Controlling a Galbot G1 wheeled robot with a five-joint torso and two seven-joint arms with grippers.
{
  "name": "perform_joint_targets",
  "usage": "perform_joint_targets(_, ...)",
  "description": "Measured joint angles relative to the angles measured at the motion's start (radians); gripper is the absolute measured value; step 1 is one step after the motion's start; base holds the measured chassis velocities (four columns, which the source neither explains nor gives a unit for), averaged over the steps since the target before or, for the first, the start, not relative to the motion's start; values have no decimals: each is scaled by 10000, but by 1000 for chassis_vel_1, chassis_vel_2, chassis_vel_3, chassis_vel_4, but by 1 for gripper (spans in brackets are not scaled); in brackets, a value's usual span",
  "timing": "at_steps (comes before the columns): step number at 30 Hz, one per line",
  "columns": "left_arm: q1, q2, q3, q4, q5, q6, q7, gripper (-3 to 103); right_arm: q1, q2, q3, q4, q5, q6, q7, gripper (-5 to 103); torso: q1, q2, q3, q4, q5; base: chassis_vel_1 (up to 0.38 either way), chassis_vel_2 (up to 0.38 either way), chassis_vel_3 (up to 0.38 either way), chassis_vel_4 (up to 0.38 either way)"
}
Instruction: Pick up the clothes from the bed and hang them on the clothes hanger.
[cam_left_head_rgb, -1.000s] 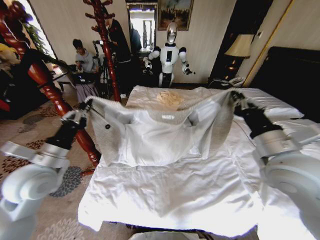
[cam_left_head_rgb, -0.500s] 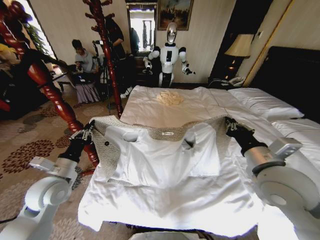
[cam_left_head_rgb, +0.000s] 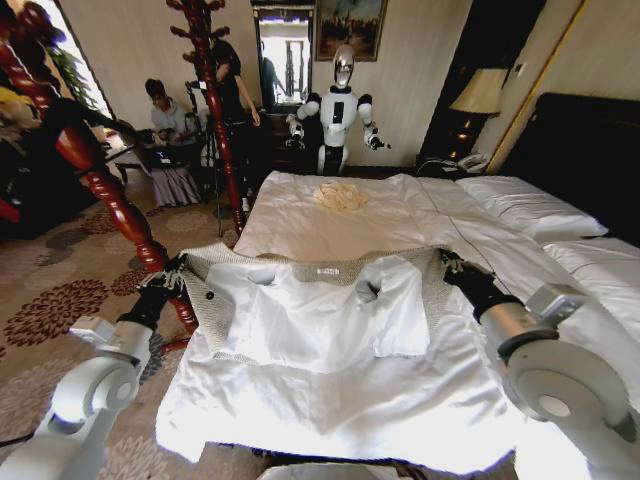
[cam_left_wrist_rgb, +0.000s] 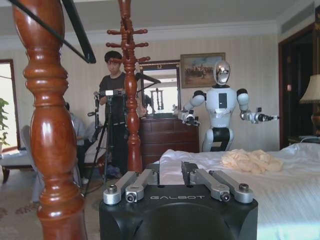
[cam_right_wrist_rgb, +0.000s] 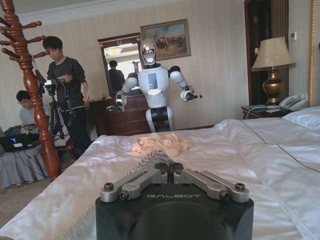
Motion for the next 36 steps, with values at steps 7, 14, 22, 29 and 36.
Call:
perform_joint_targets(7, -158, 644, -593, -835, -1217, -652, 911, 55, 214, -156, 362, -5, 452, 273, -591, 1, 0, 0, 0, -3, 3, 0, 0, 0, 0)
perform_joint_targets(14, -527, 1080, -1621, -1843, -3059, -998, 954, 82, 172, -97, 248, -7, 318, 394, -785, 1, 0, 0, 0, -3, 4, 0, 0, 0, 0)
perform_joint_targets(22, -783, 2390, -4520, -1277, -5074, -497, 135, 100, 185, 126, 58, -9, 114, 394, -825, 1, 0, 0, 0, -1, 1, 0, 0, 0, 0)
perform_joint_targets(29, -826, 3269, -5971, 336, -6660, 186, -1162, 100, 154, 291, -31, -9, -101, 386, -775, 1, 0, 0, 0, -1, -2, 0, 0, 0, 0)
perform_joint_targets(36, -854, 4372, -6898, 1632, -7761, 1448, -2063, 100, 136, 390, -111, -9, -252, 360, -689, 1, 1, 0, 0, -1, 0, 0, 0, 0, 0)
